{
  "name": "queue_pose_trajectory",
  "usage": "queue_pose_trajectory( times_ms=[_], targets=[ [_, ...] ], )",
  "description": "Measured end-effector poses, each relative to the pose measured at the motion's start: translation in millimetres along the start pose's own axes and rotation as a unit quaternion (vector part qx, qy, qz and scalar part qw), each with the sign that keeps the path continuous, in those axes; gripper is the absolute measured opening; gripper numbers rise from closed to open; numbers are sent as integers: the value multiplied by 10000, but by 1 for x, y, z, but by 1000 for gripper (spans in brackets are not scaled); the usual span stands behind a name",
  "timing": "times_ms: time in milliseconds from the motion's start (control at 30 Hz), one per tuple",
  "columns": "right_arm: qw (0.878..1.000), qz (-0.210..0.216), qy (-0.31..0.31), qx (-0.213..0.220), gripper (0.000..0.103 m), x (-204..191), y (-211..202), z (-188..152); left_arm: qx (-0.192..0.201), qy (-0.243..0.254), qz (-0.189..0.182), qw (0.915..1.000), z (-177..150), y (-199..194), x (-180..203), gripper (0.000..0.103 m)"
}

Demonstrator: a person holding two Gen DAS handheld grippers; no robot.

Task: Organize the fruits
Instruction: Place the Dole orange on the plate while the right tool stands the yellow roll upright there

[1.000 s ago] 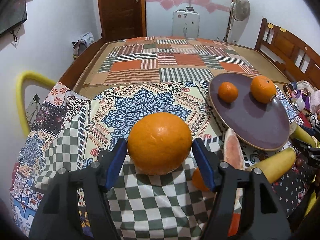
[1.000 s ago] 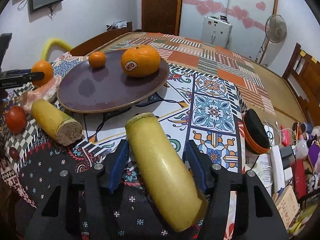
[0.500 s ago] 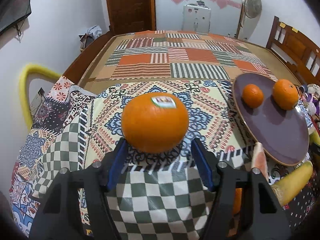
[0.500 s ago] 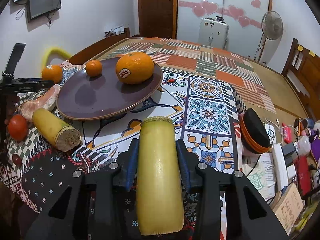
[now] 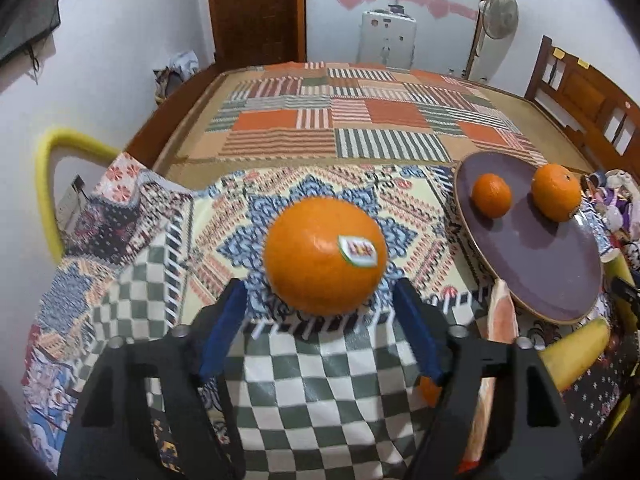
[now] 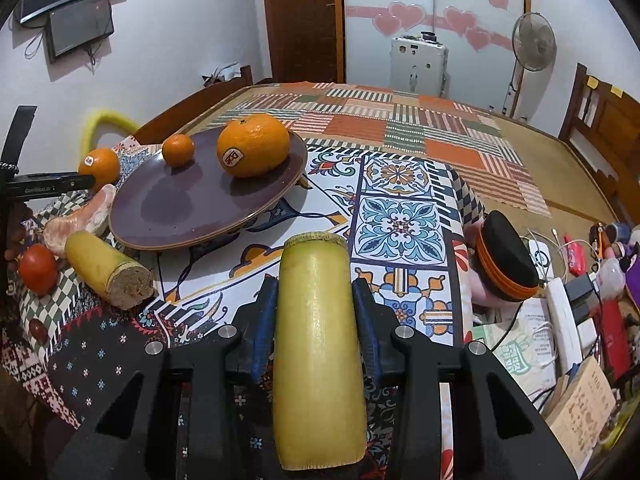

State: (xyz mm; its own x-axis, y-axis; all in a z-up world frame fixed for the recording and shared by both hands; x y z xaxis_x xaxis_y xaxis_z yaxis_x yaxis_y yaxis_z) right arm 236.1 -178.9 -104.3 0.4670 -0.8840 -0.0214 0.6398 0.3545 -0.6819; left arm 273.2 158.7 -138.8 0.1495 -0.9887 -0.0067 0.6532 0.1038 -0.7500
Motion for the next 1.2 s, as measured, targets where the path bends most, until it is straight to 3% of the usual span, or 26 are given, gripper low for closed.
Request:
queue_pose_trajectory(
  times_ms=[233,333,533,667,1200],
  targets=[
    [9997,-11,95,214,34,4,-9,7,-59,-61,81,9999,15,19,1,80],
    [9993,-16,136,334,34,7,-15,11,-24,-47,19,10000,17,22,3,71],
    [9984,8,225,512,34,8,-24,18,-1,141,135,9998,15,21,9,70],
    [9982,22,205,568,34,5,-26,21,-76,33,-49,10000,12,17,8,69],
    [9961,187,58,865,34,-9,-36,40,497,280,-497,9971,24,-42,48,69]
  ],
)
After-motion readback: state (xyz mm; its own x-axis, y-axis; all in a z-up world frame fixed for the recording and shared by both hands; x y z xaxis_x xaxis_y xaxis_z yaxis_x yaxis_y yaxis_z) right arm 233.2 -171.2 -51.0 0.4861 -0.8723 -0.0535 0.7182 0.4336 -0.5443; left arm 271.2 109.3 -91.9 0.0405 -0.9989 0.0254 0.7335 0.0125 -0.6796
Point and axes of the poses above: each gripper's, at about its wrist camera, not at the fingertips, and y roughly the way its jaws point, x to its right, z to its top, the point moved 1 cm from there along y, roughly the way its jaws point, and after that the axes turned 3 degrees about x, right-handed, at the moved point
